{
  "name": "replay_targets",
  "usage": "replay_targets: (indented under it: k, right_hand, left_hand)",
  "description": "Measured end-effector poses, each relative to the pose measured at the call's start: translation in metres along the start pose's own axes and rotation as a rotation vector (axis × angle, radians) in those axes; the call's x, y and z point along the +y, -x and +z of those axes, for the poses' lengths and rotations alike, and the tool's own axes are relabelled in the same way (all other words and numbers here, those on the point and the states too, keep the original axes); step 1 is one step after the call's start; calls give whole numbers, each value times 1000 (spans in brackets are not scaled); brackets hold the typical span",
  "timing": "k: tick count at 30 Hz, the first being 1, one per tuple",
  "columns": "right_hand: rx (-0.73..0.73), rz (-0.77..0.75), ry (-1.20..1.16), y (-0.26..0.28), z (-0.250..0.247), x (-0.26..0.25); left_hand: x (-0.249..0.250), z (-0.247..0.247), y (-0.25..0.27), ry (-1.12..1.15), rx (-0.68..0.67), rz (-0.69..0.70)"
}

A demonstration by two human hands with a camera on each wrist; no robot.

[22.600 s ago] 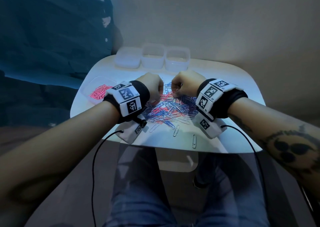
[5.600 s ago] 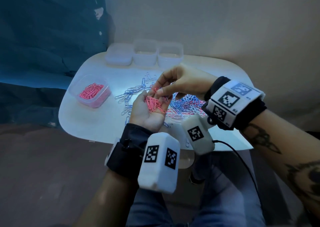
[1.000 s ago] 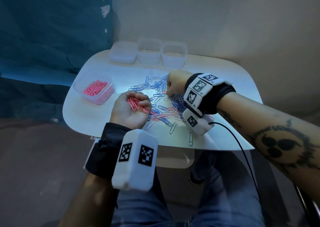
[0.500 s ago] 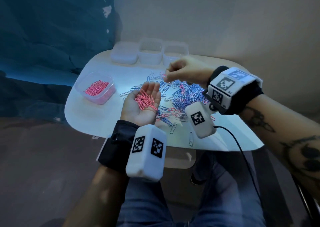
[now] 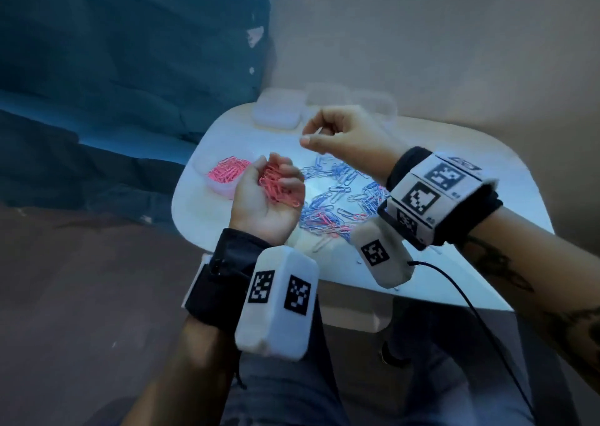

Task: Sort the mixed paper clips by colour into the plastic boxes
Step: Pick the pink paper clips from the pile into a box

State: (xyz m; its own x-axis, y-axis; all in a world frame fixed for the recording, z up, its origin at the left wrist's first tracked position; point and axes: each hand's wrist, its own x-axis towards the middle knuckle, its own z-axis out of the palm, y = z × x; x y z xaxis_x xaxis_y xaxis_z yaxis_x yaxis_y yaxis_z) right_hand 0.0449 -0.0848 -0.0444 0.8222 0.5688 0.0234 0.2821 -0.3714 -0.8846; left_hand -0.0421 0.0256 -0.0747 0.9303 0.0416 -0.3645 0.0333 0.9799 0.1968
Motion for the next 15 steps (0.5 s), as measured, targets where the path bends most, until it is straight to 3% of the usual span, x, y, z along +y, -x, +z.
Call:
replay_targets:
  k: [3,6,9,11,15]
  right_hand:
    - [27,32,-66,4,3,1]
    - [39,92,-60,4,2,6]
    - [33,151,-105,6,-5,12]
    - [29,192,-135,9,-16,15]
    - [55,237,-83,17,-36,23]
  left_hand:
    - [48,5,-3,-251,47,129]
    - [85,15,-18,-645,95,276]
    - [95,10,-35,-1183,202,395]
    - [95,4,-42,-1447,197,427]
    - [89,5,-44,-1718,147,446]
